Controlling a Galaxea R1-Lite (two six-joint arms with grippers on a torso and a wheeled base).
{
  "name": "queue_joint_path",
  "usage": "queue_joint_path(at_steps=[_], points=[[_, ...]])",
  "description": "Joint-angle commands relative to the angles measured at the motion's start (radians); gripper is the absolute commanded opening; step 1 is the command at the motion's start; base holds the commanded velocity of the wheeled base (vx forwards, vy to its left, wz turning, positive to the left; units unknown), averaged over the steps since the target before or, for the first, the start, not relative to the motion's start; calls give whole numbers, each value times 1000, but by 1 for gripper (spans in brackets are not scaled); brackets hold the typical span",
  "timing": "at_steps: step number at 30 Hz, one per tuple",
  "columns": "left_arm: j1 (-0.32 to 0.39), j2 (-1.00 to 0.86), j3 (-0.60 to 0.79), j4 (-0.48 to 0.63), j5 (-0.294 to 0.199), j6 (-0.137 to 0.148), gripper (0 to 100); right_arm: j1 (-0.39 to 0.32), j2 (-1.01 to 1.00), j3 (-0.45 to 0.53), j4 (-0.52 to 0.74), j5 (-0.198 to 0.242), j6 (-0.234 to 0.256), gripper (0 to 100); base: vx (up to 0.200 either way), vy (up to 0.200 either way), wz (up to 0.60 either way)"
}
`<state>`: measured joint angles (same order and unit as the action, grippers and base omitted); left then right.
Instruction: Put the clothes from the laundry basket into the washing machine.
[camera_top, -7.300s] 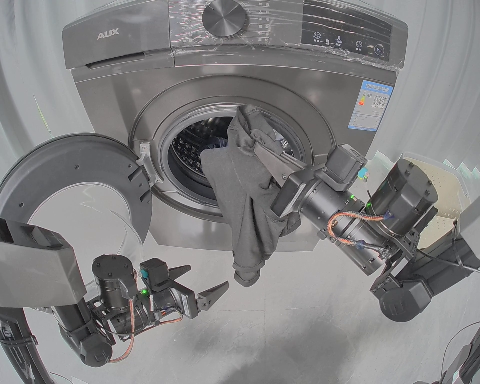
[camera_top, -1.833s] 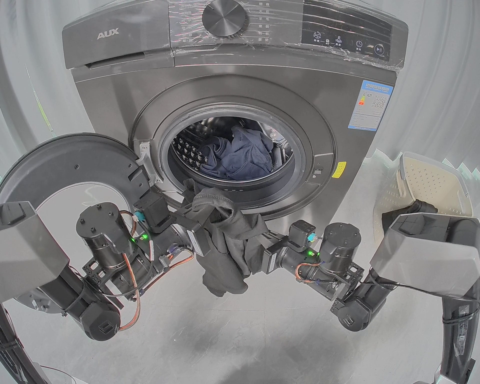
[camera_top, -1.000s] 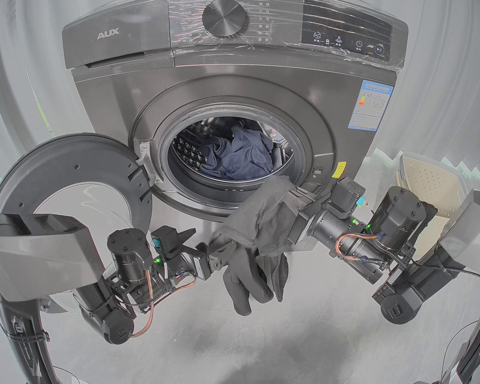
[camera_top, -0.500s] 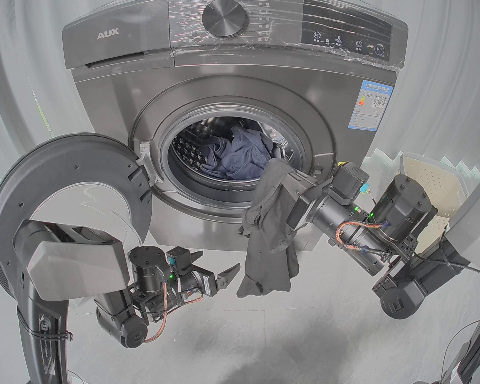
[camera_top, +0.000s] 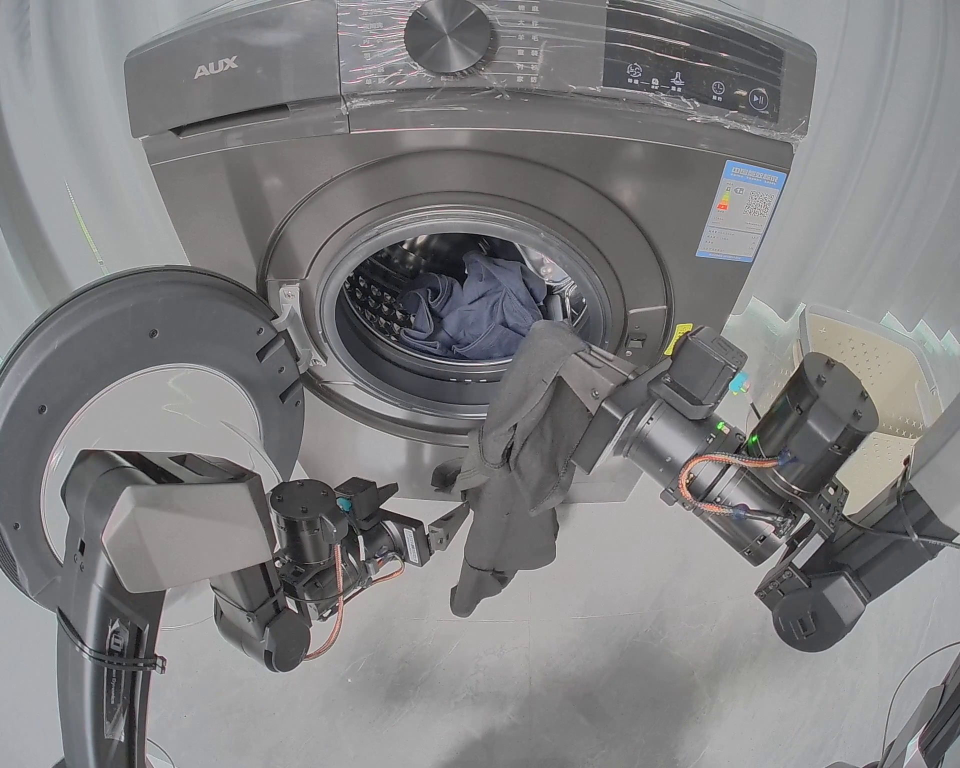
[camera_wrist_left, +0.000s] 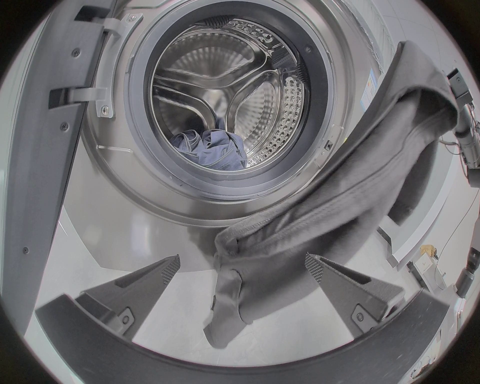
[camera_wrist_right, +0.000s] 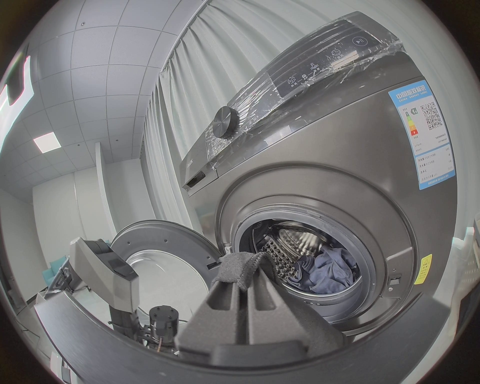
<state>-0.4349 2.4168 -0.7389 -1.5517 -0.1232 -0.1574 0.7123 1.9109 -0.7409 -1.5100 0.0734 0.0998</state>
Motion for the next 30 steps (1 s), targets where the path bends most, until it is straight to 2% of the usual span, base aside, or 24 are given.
queue_joint_path(at_steps=[1, 19, 20, 30], points=[[4, 70, -73, 1, 2, 1, 100, 16, -16, 5, 1, 0, 0, 0, 0, 0, 0], [13, 208, -318, 1, -1, 26, 100, 76, -16, 15, 1, -6, 1, 0, 0, 0, 0], [15, 212, -330, -1, 0, 27, 0, 76, -16, 17, -1, -6, 1, 0, 0, 0, 0], [21, 223, -392, -2, 8, 26, 0, 45, -18, 35, -7, -4, 1, 0, 0, 0, 0]])
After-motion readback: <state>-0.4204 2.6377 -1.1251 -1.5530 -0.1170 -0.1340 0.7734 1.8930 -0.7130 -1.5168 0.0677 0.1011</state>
